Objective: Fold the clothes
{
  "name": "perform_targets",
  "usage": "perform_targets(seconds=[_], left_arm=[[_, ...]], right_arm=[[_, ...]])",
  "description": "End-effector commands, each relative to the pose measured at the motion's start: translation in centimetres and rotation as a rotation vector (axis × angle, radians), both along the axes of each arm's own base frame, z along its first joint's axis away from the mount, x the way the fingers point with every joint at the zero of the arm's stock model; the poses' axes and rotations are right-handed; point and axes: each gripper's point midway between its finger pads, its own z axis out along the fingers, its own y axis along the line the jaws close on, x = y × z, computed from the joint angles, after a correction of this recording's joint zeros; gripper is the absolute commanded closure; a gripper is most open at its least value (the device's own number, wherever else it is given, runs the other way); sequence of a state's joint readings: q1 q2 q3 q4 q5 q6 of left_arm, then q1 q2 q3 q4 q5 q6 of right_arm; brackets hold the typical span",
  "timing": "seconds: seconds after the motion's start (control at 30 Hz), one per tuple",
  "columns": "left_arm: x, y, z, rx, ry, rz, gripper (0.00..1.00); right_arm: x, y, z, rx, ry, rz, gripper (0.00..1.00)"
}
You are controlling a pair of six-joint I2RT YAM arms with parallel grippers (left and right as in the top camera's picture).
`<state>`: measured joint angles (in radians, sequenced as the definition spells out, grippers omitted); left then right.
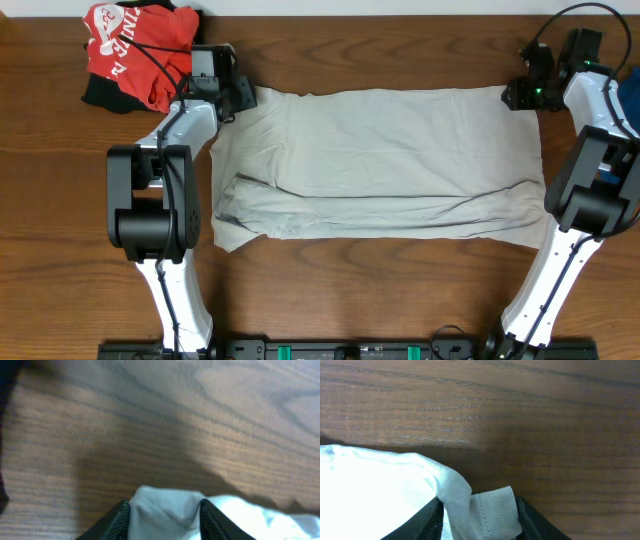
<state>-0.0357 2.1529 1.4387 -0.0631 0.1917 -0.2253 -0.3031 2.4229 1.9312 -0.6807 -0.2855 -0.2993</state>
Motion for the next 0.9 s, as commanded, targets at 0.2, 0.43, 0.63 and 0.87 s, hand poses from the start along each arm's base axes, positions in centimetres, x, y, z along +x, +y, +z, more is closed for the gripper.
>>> perform_targets(seconds=[0.2,0.43,0.63,0.87], left_arm=[[1.2,0.3,0.6,0.054,-0.049,-0.023,0.12],[1.1,0.3,0.2,0.069,-0.04,-0.041,0.12],[0.6,-0.4,-2.4,0.043,0.007,-0.066,0.12],[0.3,-1.0,-3.7,0.044,0.031,-0.078,0.12]], right_arm=[[-0.7,0.2,-2.1,0.027,0.046,-0.007,0.56],[-0.9,0.3,-2.1,0.03,0.054,-0.006,0.56],[-1.1,0.3,-2.2,0.033,0.063,-0.006,0.56],[-1.4,0.4,-2.3,0.036,0.077,-0.006,0.56]])
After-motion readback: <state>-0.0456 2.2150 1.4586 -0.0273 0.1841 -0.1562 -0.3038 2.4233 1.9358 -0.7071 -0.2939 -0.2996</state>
